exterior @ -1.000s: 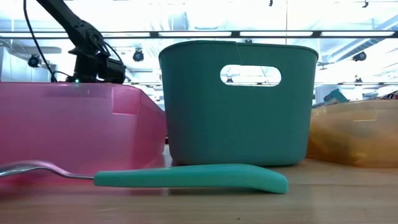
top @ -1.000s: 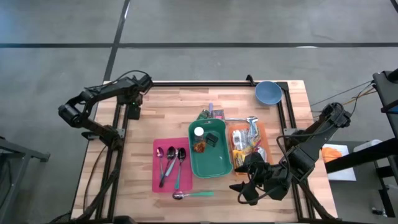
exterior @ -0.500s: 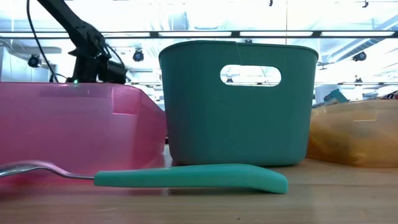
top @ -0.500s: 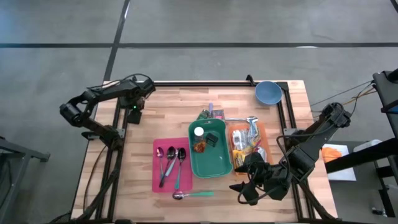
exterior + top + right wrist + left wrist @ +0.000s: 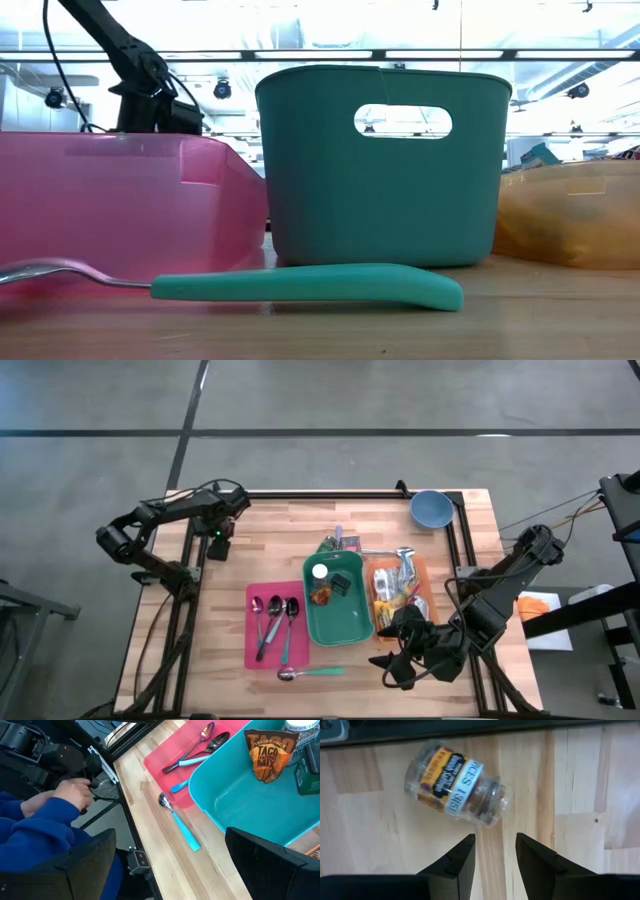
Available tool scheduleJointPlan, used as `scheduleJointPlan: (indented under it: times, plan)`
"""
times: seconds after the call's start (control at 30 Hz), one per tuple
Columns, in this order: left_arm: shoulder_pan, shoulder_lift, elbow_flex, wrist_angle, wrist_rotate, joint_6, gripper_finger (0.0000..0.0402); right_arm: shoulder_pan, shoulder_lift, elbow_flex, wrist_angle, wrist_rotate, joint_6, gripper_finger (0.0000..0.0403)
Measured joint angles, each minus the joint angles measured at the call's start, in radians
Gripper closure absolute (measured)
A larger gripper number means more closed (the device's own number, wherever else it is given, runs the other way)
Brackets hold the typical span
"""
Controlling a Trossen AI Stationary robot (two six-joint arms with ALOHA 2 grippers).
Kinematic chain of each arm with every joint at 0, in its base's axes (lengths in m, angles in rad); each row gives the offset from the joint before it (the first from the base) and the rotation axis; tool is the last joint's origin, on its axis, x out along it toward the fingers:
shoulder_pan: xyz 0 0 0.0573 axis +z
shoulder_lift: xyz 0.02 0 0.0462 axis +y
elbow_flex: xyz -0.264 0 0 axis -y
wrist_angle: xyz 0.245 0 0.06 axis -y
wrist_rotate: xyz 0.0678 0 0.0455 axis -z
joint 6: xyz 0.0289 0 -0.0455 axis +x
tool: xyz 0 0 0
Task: Pick & Place Food Item
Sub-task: Put the brown seasoning bottle into the green bin
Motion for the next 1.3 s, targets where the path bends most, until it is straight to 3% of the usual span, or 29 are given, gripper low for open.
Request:
scheduleJointPlan:
  times: [0.23,0.43,0.67,1.3]
  plan:
    - [0.000,-0.001,0.059,-0.079,0.017,-0.008,0.0259,0.000,0.000,0.000,0.000,0.000,0.001,0.0034]
    - [0.000,-0.002,0.099,-0.177,0.152,-0.279,0.0259,0.000,0.000,0.000,0.000,0.000,0.003,0.0034]
    - [0.001,-0.003,0.076,-0.184,0.186,-0.396,0.0259,0.000,0.000,0.000,0.000,0.000,0.007,0.0034]
    - [-0.021,-0.010,0.074,-0.278,0.204,-0.433,0.0259,0.000,0.000,0.000,0.000,0.000,0.008,0.0034]
